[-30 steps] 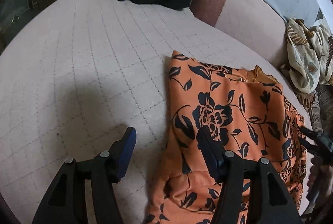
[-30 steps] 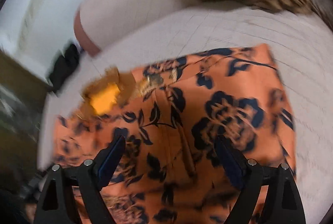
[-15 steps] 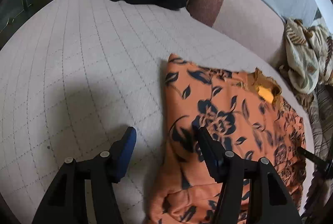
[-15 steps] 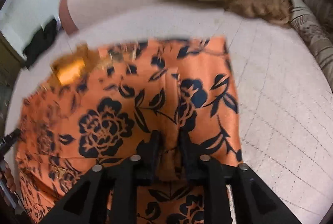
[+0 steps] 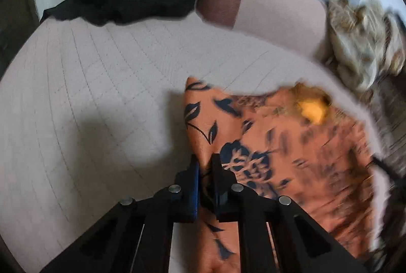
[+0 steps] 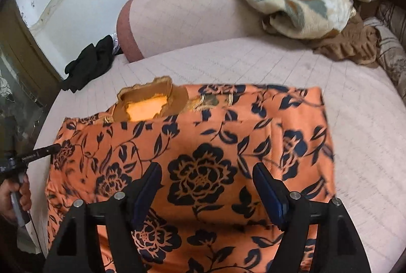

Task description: Fold small clothes

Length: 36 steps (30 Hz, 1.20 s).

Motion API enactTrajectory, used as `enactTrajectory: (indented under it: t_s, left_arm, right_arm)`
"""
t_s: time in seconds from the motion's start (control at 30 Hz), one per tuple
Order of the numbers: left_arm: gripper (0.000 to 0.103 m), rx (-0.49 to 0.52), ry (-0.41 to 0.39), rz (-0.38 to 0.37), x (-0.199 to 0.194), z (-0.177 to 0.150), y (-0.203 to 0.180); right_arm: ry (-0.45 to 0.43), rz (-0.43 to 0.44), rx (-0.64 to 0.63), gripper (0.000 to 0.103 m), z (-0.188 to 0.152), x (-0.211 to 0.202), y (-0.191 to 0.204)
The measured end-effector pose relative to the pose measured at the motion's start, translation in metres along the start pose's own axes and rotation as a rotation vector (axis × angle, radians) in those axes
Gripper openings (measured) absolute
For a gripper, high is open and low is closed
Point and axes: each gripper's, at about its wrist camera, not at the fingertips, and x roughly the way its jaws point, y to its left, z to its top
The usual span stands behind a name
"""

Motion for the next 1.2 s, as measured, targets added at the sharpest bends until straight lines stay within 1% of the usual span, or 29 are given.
enactTrajectory:
  t_s: [0.03,0.1,0.13,0.27,0.33,0.37,0.4,0.43,0.47,0.5,0.53,0.6,0.67,0.7,0.73,0.77,0.8,0.83,0.87,0.9,0.93,0.97,1.0,1.03,1.07,1.1,1.13,1.17,1.2]
  left_arm:
    - [0.011,-0.017,0.041,0.005,0.016,-0.004,0.007]
    - [0.013,-0.011,-0.02,-0.011,0.009,-0.004,0.006]
    - [0.014,-0.021,-0.031,0.003,0.004,-0.003,0.007]
    - [0.013,-0.071,-0.087,-0.002,-0.02,-0.004,0.012]
    - [0.02,-0.075,-0.112,-0.068,-0.033,-0.006,0.006]
    - [0.023,-0.065,-0.12,-0.094,-0.037,-0.008,0.002]
    - [0.031,-0.049,-0.126,-0.111,-0.039,-0.012,-0.001]
    - [0.037,-0.015,-0.114,-0.094,-0.034,-0.017,-0.008]
    - [0.037,0.019,-0.074,-0.041,-0.023,-0.022,-0.013]
    - [0.038,0.047,-0.025,0.019,-0.009,-0.027,-0.016]
    - [0.042,0.067,-0.002,0.065,0.003,-0.033,-0.016]
    - [0.041,0.063,-0.044,0.072,-0.011,-0.037,-0.018]
    - [0.041,0.057,-0.104,0.016,-0.035,-0.041,-0.023]
    - [0.042,0.056,-0.129,0.005,-0.044,-0.043,-0.028]
    - [0.046,0.064,-0.138,-0.022,-0.05,-0.045,-0.034]
    - [0.049,0.081,-0.139,-0.063,-0.053,-0.048,-0.04]
    - [0.054,0.103,-0.132,-0.074,-0.049,-0.055,-0.047]
    - [0.054,0.122,-0.091,-0.027,-0.036,-0.059,-0.051]
    - [0.053,0.147,-0.023,0.037,-0.017,-0.064,-0.052]
    - [0.055,0.183,-0.028,0.072,-0.008,-0.07,-0.055]
    - [0.055,0.213,-0.065,0.108,-0.015,-0.073,-0.062]
    - [0.054,0.221,-0.059,0.125,-0.021,-0.074,-0.066]
    - [0.054,0.216,-0.071,0.104,-0.028,-0.073,-0.068]
    - [0.055,0.199,-0.111,0.04,-0.04,-0.074,-0.068]
    - [0.057,0.183,-0.129,0.018,-0.045,-0.073,-0.068]
    - [0.066,0.165,-0.136,0.014,-0.045,-0.072,-0.07]
    - [0.076,0.142,-0.127,0.023,-0.041,-0.073,-0.068]
    - [0.078,0.113,-0.059,0.039,-0.025,-0.074,-0.063]
    - [0.078,0.108,0.003,0.048,-0.009,-0.075,-0.063]
  right_arm:
    - [0.027,-0.001,0.006,0.077,-0.003,0.008,0.001]
    - [0.061,0.002,0.016,0.077,-0.009,0.015,-0.003]
    - [0.076,0.017,0.021,0.077,-0.012,0.018,-0.005]
    - [0.031,0.07,0.051,0.077,-0.005,0.001,-0.018]
    - [0.006,0.158,0.118,0.079,0.003,-0.006,-0.026]
    - [0.007,0.228,0.168,0.079,0.007,-0.006,-0.032]
    - [0.012,0.285,0.209,0.08,0.009,-0.003,-0.037]
    - [0.03,0.364,0.269,0.083,0.008,0.004,-0.042]
    - [0.064,0.38,0.302,0.085,0.006,0.016,-0.044]
    - [0.144,0.295,0.322,0.085,-0.001,0.036,-0.053]
    - [0.161,0.259,0.33,0.076,-0.006,0.044,-0.06]
    - [0.1,0.288,0.366,0.076,-0.006,0.027,-0.066]
    - [0.041,0.262,0.293,0.079,0.001,0.007,-0.059]
    - [0.02,0.223,0.254,0.079,0.008,0.001,-0.056]
    - [0.005,0.166,0.233,0.079,0.015,0.0,-0.057]
    - [-0.004,0.129,0.235,0.079,0.02,0.002,-0.061]
    - [0.0,0.106,0.241,0.079,0.023,0.009,-0.065]
    - [0.052,0.098,0.236,0.079,0.023,0.024,-0.068]
    - [0.143,0.071,0.222,0.078,0.023,0.045,-0.075]
    - [0.156,0.068,0.221,0.077,0.021,0.052,-0.081]
    - [0.121,0.081,0.275,0.076,0.022,0.042,-0.087]
    - [0.095,0.099,0.313,0.079,0.023,0.03,-0.089]
    - [0.045,0.137,0.329,0.079,0.023,0.012,-0.089]
    - [-0.006,0.192,0.315,0.079,0.023,-0.006,-0.085]
    - [-0.021,0.234,0.313,0.079,0.02,-0.014,-0.083]
    - [-0.015,0.301,0.319,0.081,0.017,-0.015,-0.079]
    - [0.055,0.405,0.313,0.088,0.01,-0.001,-0.075]
    - [0.153,0.416,0.305,0.087,0.003,0.02,-0.073]
    - [0.259,0.369,0.319,0.081,-0.009,0.042,-0.077]
